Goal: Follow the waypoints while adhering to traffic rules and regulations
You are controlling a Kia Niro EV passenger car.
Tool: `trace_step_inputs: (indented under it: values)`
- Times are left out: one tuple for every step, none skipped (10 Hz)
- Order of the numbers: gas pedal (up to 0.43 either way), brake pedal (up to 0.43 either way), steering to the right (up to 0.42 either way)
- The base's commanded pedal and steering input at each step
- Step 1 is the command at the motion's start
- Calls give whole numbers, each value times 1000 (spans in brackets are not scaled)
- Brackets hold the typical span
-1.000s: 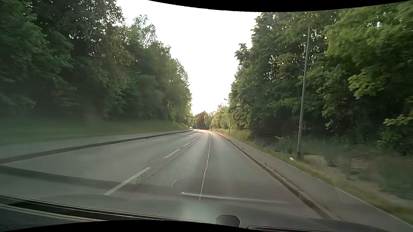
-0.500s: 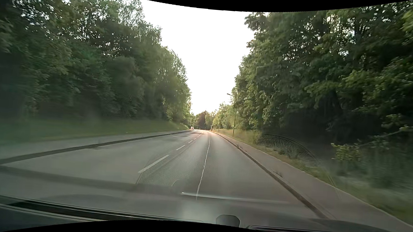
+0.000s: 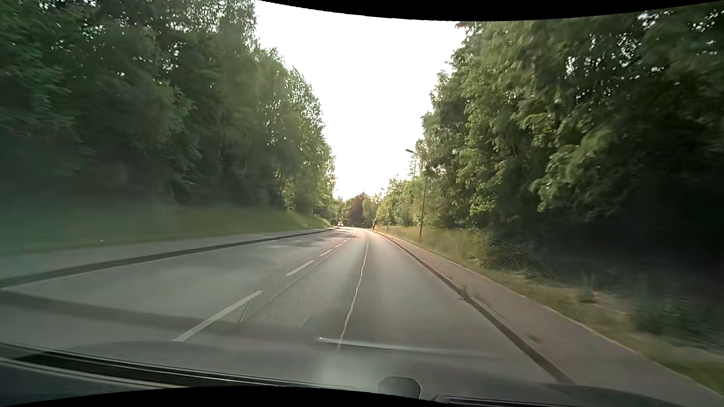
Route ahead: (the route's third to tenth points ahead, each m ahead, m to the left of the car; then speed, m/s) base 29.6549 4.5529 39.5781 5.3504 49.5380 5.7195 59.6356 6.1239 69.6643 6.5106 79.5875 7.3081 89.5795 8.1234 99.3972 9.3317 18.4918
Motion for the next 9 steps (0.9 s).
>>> trace_step_inputs:
  values:
    - [240, 6, -8]
    - [240, 6, -8]
    - [220, 6, -8]
    - [209, 6, -8]
    - [209, 6, -8]
    - [209, 6, -8]
    - [209, 6, -8]
    - [197, 6, -8]
    - [197, 6, -8]
